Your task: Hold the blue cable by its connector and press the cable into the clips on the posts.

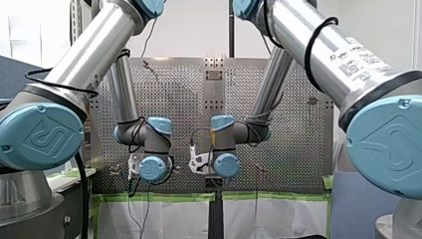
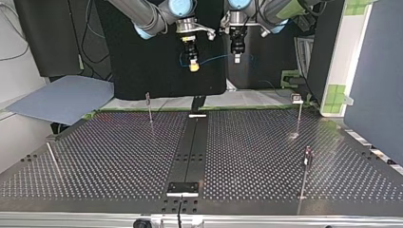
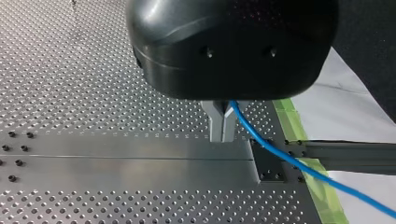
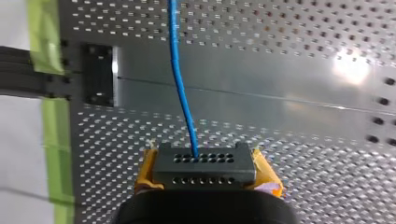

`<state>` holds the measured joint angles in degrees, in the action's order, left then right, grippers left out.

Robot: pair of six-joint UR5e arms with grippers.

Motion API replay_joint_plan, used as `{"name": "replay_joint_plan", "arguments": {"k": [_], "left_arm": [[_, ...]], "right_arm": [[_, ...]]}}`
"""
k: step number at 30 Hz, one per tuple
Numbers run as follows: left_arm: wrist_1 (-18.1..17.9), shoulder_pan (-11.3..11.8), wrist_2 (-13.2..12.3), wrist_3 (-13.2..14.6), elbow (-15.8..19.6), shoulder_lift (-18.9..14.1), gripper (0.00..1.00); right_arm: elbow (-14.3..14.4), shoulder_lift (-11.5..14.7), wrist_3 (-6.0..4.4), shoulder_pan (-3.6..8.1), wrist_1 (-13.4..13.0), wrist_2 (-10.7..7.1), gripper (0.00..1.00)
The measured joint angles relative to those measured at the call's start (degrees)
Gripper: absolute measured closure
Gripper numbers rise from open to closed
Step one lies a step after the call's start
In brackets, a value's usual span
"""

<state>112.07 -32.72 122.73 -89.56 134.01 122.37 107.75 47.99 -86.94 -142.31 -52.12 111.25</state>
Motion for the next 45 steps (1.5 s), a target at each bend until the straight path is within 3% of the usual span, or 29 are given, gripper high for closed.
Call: {"name": "replay_joint_plan", "arguments": {"k": [5, 8, 11, 16, 23, 34, 45], "left_arm": [[0.30, 0.35, -0.36, -0.10, -0.16, 0.01, 1.00], [1.05, 0.63, -0.59, -0.84, -1.04, -0.80, 1.00], [2.30, 0.78, -1.11, -2.13, -2.13, -2.13, 1.00], [4.73, 1.27, -1.22, -3.35, -2.75, -4.56, 1.00], [8.36, 2.03, 1.45, -3.45, -3.32, -8.19, 1.00], [13.62, 3.21, 2.80, -3.56, -7.25, -13.46, 1.00], [18.96, 5.44, 7.61, -5.19, -11.17, -18.79, 1.00]], "right_arm": [[0.00, -1.07, -0.10, 0.07, 0.12, 0.09, 1.00], [0.27, -0.52, -0.80, 0.35, 0.61, 0.42, 1.00], [0.37, 0.55, -1.89, 0.44, 1.28, 0.48, 1.00], [-0.28, 2.72, -4.07, 1.01, 2.34, -1.08, 1.00], [-2.83, 5.64, -6.42, 1.43, 4.95, -3.92, 1.00], [-7.77, 11.11, -6.71, 1.97, 10.39, -7.87, 1.00], [-10.08, 16.40, -6.76, 3.13, 15.65, -10.66, 1.00]]}}
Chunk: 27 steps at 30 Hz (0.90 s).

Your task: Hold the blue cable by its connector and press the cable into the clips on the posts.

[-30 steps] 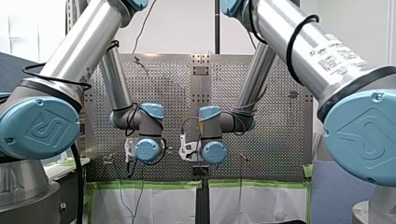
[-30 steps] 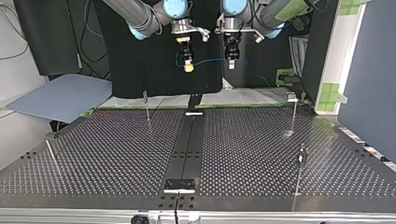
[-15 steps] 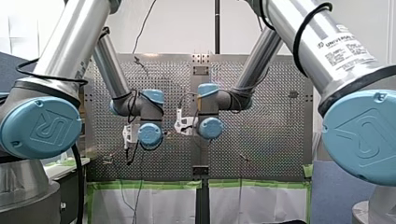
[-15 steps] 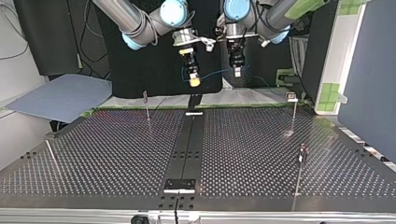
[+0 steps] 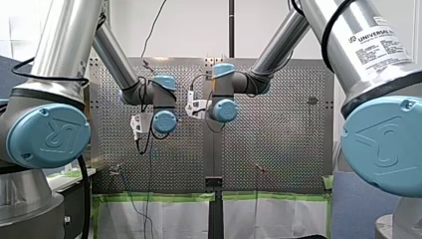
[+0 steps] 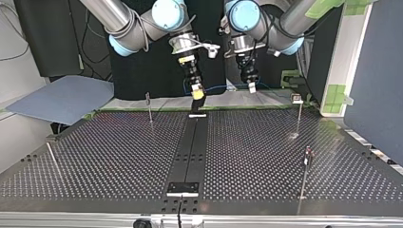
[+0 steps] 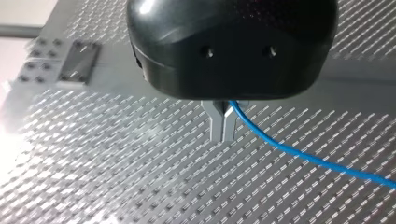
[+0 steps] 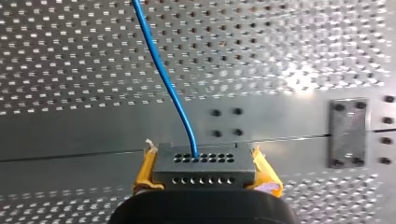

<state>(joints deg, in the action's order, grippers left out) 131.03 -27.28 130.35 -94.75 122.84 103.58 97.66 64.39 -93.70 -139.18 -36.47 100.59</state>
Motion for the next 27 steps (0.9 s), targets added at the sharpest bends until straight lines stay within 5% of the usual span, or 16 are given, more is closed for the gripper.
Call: {"name": "replay_joint_plan", "arguments": {"k": [17, 27], "left_arm": [[8.94, 4.53, 0.85, -2.30, -6.76, -8.95, 1.00], [14.37, 9.69, -3.60, -3.24, -7.42, -14.38, 1.00]], "right_arm": [[-5.48, 6.75, 0.08, 2.22, 7.46, -7.67, 1.00], [-6.62, 6.81, 0.00, 3.46, 8.06, -11.26, 1.00]]}}
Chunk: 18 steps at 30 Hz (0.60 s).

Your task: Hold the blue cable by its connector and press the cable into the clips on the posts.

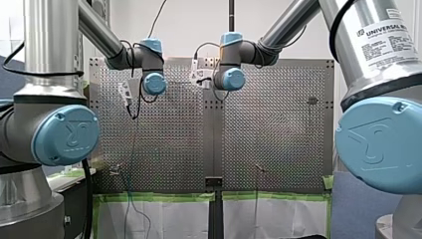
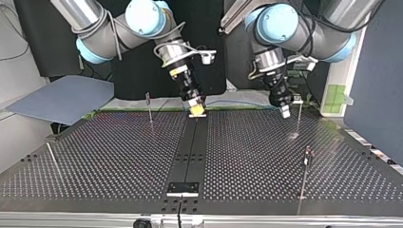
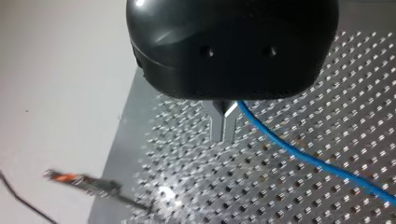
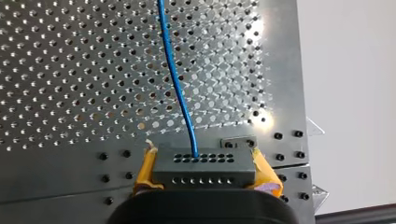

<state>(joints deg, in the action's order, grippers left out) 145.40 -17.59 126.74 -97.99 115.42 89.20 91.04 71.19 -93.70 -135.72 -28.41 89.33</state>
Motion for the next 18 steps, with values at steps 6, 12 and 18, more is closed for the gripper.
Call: {"name": "replay_joint_plan", "arguments": {"k": [6, 12, 18], "left_arm": [[3.27, 2.88, -2.48, 0.05, 0.01, -3.28, 1.00], [6.31, 3.53, -3.34, 0.05, -0.07, -5.93, 1.00], [8.43, 3.75, -4.40, -0.08, -0.11, -6.51, 1.00]], "right_arm": [[-1.59, -0.11, -0.09, 0.44, 0.11, -1.45, 1.00], [-3.83, -0.46, -0.67, 0.57, 0.41, -2.51, 1.00], [-6.12, -2.19, -0.95, -0.10, 1.57, -2.89, 1.00]]}}
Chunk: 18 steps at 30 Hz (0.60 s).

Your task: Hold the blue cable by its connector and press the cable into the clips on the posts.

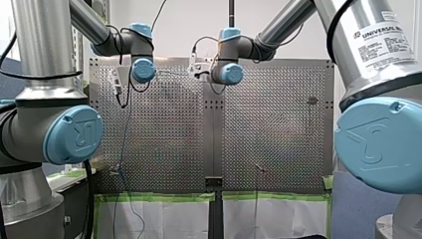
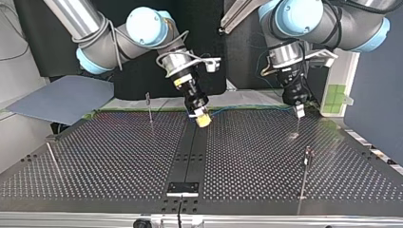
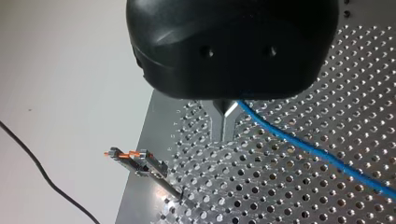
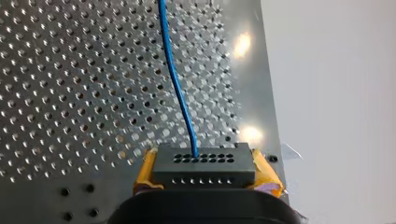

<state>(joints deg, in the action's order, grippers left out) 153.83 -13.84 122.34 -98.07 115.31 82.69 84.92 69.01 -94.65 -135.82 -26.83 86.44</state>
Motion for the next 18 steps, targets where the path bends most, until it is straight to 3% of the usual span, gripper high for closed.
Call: {"name": "replay_joint_plan", "arguments": {"k": [10, 18], "left_arm": [[0.27, 1.86, -2.39, -1.00, -1.41, 0.03, 1.00], [1.61, 3.17, -3.23, -1.32, -4.97, 0.11, 1.00]], "right_arm": [[-3.80, -2.23, -0.02, -0.78, 0.45, -0.04, 1.00], [-6.52, -3.43, -0.15, -0.97, 0.90, -0.02, 1.00]]}}
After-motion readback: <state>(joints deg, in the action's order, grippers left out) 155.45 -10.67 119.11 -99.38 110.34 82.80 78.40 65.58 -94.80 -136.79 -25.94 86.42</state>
